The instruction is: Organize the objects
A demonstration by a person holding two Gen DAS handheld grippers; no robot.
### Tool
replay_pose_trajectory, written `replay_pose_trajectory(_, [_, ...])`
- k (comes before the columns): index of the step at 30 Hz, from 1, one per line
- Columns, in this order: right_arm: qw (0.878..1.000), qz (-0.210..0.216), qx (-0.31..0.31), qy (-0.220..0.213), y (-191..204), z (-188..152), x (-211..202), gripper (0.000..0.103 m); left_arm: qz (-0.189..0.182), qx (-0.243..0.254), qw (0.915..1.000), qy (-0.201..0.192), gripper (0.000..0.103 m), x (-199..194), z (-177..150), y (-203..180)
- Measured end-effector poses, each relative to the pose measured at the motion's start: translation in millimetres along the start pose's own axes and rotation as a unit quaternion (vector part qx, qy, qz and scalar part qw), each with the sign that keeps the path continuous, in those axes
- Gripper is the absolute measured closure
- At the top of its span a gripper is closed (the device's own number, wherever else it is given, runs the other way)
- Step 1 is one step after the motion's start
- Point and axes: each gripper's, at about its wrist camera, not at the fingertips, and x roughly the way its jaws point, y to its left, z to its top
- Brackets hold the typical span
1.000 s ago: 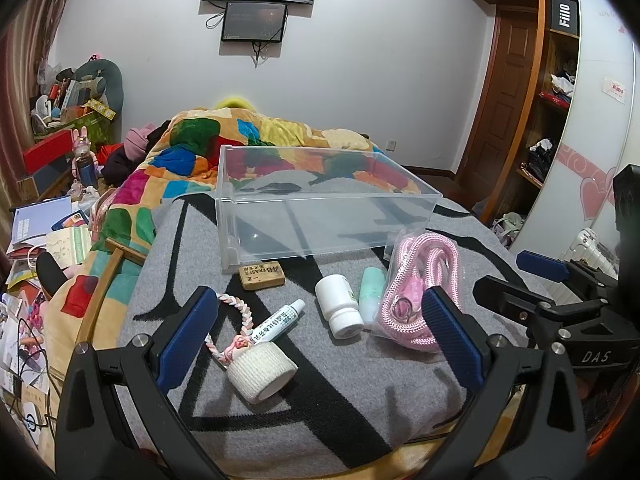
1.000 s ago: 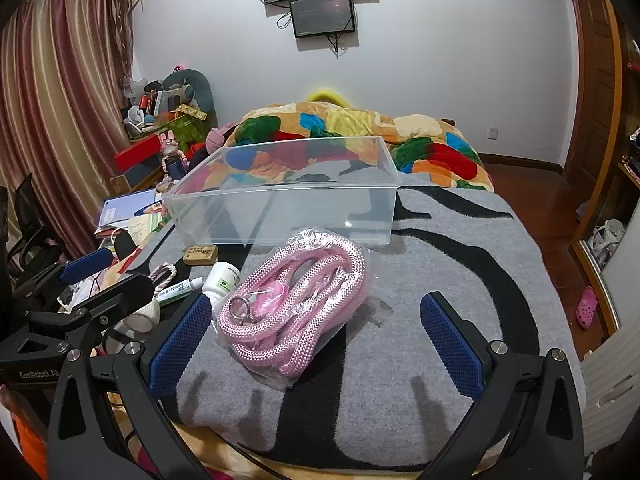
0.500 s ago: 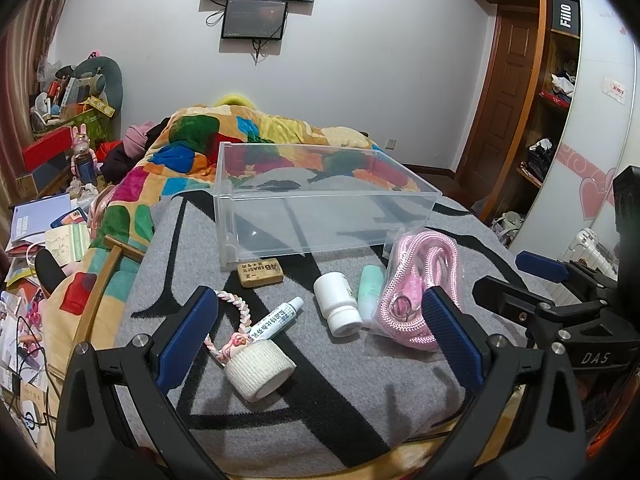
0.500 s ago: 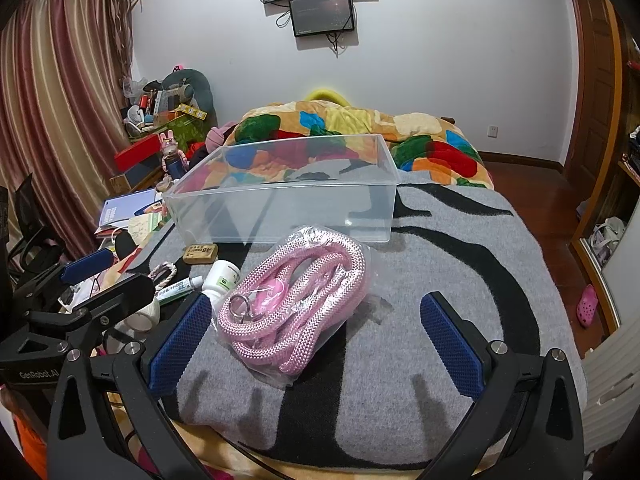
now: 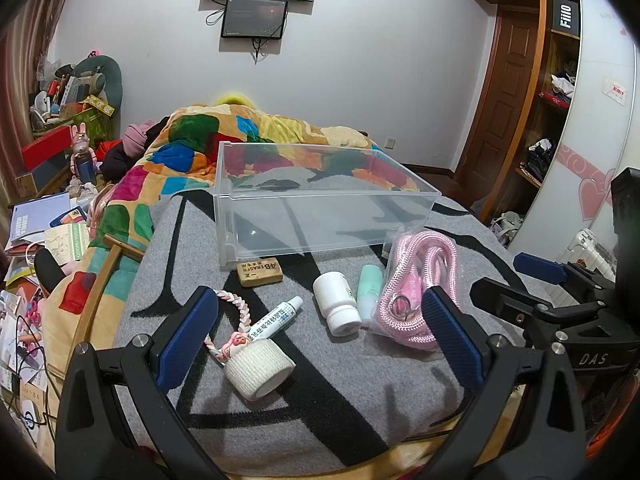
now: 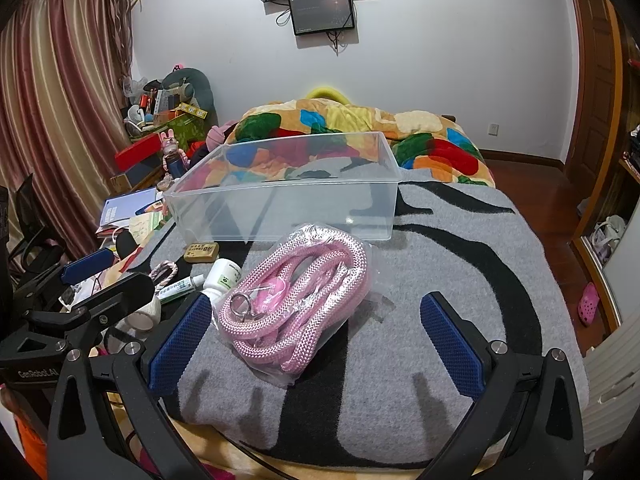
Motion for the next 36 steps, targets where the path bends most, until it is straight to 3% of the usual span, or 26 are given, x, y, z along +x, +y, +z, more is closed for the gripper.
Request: replay_pose_trajectory(36, [1.000, 0.002, 0.002, 0.006, 1.6, -1.0, 1.4, 0.000, -0.001, -0.003, 1.0000, 0.003, 0.000, -0.8, -1.0, -0.7])
